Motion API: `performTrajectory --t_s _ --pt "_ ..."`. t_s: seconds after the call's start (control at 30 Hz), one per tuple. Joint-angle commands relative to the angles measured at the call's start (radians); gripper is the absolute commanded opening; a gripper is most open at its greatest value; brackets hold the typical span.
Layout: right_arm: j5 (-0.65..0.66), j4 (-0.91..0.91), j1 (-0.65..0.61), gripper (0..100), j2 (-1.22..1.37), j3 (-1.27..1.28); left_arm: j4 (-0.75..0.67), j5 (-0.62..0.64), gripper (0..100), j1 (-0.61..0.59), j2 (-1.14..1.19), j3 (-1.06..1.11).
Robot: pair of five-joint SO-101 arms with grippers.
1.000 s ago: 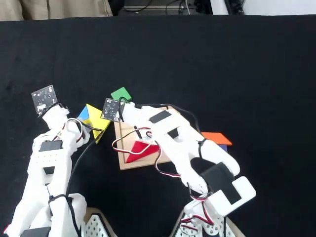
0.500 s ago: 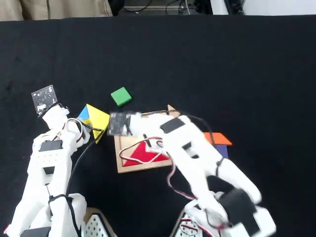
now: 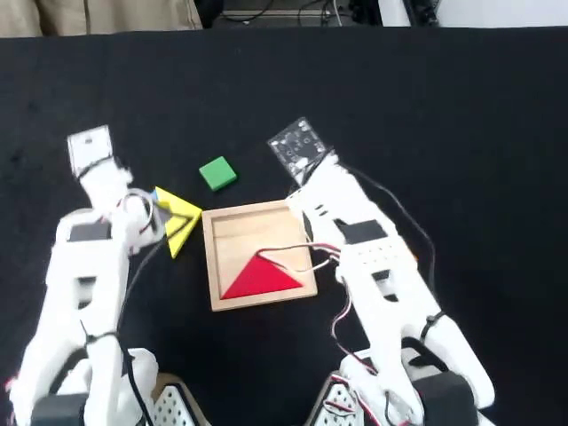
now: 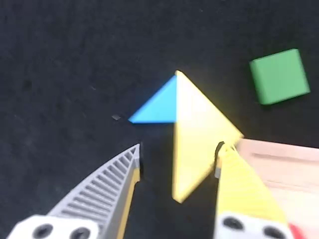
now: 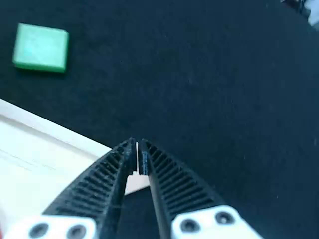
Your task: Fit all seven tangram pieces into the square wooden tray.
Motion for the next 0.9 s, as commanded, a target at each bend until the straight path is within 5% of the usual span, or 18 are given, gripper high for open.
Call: performTrajectory --t_s 0.0,0.2,0.43,0.57,0.87 --pt "-0.012 -0.031 0.043 1.1 0.038 -0.051 0.272 0.175 25 0.116 0.178 -0.348" --pt "-0.003 -0.035 0.055 1.1 0.094 -0.059 0.282 0.204 25 0.099 0.351 -0.441" --pt "-0.002 -0.081 0.052 1.1 0.139 -0.059 0.112 0.206 26 0.076 0.47 -0.383" --pt "-0.002 -0.081 0.052 1.1 0.145 -0.059 0.068 0.233 36 0.104 0.534 -0.398" --pt "0.038 -0.081 0.034 1.1 0.148 -0.054 0.069 0.238 36 0.094 0.635 -0.456"
